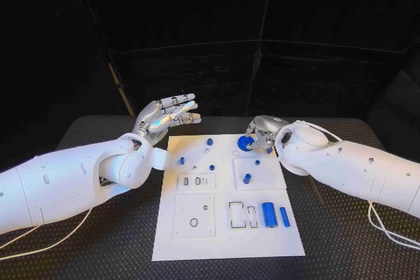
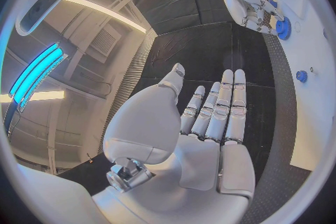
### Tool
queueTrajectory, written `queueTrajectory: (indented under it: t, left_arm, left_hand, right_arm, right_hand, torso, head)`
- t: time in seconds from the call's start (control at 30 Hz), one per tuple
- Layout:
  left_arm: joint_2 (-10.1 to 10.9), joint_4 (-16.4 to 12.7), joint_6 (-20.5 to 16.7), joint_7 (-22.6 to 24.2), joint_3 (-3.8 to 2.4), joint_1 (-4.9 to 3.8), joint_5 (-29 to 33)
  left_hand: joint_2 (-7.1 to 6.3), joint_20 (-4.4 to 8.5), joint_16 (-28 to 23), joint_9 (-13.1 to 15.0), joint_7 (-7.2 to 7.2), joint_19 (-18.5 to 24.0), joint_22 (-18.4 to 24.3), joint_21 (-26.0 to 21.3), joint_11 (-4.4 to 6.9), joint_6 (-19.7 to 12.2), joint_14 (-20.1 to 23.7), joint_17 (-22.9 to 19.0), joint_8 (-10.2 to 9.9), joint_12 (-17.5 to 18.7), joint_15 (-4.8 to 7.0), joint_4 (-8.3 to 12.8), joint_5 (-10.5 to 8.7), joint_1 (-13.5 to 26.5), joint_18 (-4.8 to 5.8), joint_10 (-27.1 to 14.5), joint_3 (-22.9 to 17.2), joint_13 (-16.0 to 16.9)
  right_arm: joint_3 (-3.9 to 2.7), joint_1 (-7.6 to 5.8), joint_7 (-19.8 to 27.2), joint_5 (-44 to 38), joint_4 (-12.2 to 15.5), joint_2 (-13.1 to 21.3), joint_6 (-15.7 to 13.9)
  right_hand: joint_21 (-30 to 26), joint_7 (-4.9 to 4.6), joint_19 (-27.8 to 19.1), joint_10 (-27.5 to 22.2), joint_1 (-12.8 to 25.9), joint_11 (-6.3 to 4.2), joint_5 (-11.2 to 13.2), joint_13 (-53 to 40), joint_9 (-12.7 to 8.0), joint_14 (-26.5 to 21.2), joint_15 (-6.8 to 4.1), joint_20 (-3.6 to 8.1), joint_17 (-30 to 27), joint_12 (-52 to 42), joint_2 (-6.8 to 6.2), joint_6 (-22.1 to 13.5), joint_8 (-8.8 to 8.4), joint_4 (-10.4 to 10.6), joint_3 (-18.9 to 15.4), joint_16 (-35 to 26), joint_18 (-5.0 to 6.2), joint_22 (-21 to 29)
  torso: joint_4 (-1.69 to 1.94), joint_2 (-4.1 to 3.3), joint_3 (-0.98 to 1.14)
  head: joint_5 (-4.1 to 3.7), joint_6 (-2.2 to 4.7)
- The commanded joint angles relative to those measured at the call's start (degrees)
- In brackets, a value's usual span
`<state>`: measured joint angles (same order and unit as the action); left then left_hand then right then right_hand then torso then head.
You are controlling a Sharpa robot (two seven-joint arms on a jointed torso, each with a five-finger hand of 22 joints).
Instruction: Assemble the parts on the task board
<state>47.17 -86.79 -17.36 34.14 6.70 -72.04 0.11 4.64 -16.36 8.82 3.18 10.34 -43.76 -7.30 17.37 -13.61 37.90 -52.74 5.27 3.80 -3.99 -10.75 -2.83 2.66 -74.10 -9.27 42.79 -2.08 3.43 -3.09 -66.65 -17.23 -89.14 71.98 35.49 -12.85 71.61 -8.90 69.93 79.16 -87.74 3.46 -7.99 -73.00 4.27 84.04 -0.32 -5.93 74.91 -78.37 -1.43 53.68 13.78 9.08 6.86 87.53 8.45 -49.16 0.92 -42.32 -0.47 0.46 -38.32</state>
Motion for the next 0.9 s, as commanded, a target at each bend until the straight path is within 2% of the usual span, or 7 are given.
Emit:
queueTrajectory:
  t: [0.03,0.13,0.3,0.53,0.7,0.9]
  left_arm:
    - [-0.1,-0.1,0.7,0.2,-0.05,-0.07,0.0]
    - [0.0,-0.1,0.7,0.2,-0.05,-0.07,0.0]
    - [0.0,0.0,0.8,0.1,-0.05,-0.06,0.0]
    - [-0.1,0.1,0.9,0.1,-0.05,-0.05,0.0]
    - [-0.1,0.2,0.9,0.1,-0.05,-0.05,0.0]
    - [-0.3,0.2,0.9,0.1,-0.05,-0.05,0.0]
  left_hand:
    - [0.57,0.04,-0.3,0.0,6.14,0.2,0.1,-0.2,-0.13,0.1,-0.1,-0.1,-0.2,0.3,-0.04,0.3,0.23,0.2,-0.69,-0.1,0.1,0.0]
    - [0.57,0.04,-0.3,0.0,6.14,0.2,0.1,-0.2,-0.13,0.1,-0.1,-0.1,-0.2,0.3,-0.04,0.3,0.23,0.2,-0.69,-0.1,0.1,0.0]
    - [0.63,0.04,-0.3,0.0,6.14,0.2,0.1,-0.2,-0.14,-0.1,-0.1,-0.1,-0.3,0.3,-0.04,0.3,0.23,0.2,-0.69,-0.2,0.0,0.0]
    - [0.63,0.04,-0.3,0.0,6.14,0.2,0.1,-0.2,-0.14,-0.1,-0.1,-0.1,-0.3,0.3,-0.04,0.3,0.23,0.2,-0.69,-0.2,0.0,0.0]
    - [0.63,0.04,-0.3,0.0,6.14,0.2,0.1,-0.2,-0.14,-0.1,-0.1,-0.1,-0.3,0.3,-0.04,0.3,0.23,0.2,-0.69,-0.2,0.0,0.0]
    - [0.63,0.04,-0.3,0.0,6.14,0.2,0.1,-0.2,-0.14,-0.1,-0.1,-0.1,-0.3,0.3,-0.04,0.3,0.23,0.2,-0.69,-0.2,0.0,0.0]
  right_arm:
    - [-0.03,-0.04,0.6,-2.4,0.7,0.1,-2.7]
    - [-0.03,0.08,0.5,-3.6,1.9,0.5,-4.3]
    - [-0.03,0.25,0.2,-6.9,5.9,1.4,-7.4]
    - [-0.04,0.63,0.2,-11.7,10.5,0.8,-9.7]
    - [0.02,0.93,0.3,-12.7,10.9,-0.9,-9.8]
    - [0.30,1.18,0.3,-13.1,9.1,-3.6,-9.0]
  right_hand:
    - [0.2,0.76,-0.1,0.6,1.0,-0.25,-0.2,-0.1,0.1,4.5,-0.55,0.53,8.0,-0.2,0.35,1.6,0.22,-0.1,0.5,0.4,-1.04,-0.1]
    - [0.3,0.86,0.0,0.6,1.9,-0.35,-1.2,-0.2,0.0,4.5,-0.64,0.65,8.0,-0.3,-0.01,1.8,0.06,0.1,0.6,0.3,-1.06,-0.1]
    - [0.4,1.10,0.1,1.1,2.9,-0.58,-3.5,-0.9,-0.3,4.6,-0.85,0.86,8.2,-0.7,-0.85,2.5,-0.18,0.1,1.4,0.4,-1.10,-0.3]
    - [0.5,1.03,0.2,1.2,3.0,-0.56,-4.6,-1.2,-0.5,4.6,-0.89,0.94,8.5,-0.8,-1.24,2.4,-0.81,-0.2,2.4,0.5,-1.14,-0.5]
    - [0.5,1.01,0.3,1.3,3.0,-0.55,-4.6,-1.3,-0.5,4.6,-0.88,0.94,8.5,-0.9,-1.25,2.3,-0.89,-0.2,2.6,0.5,-1.16,-0.6]
    - [0.6,0.95,0.3,1.3,3.1,-0.50,-4.6,-1.3,-0.5,4.7,-0.86,0.93,8.6,-0.9,-1.24,2.3,-1.12,-0.3,2.9,0.5,-1.18,-0.7]
  torso:
    - [0.06,0.02,-0.02]
    - [0.05,-0.01,0.02]
    - [-0.06,0.00,0.02]
    - [0.16,-0.02,0.00]
    - [0.09,-0.02,-0.06]
    - [0.06,-0.04,-0.03]
  head:
    - [-0.12,0.02]
    - [-0.05,0.09]
    - [0.08,0.30]
    - [0.04,0.31]
    - [0.17,0.29]
    - [0.36,0.15]
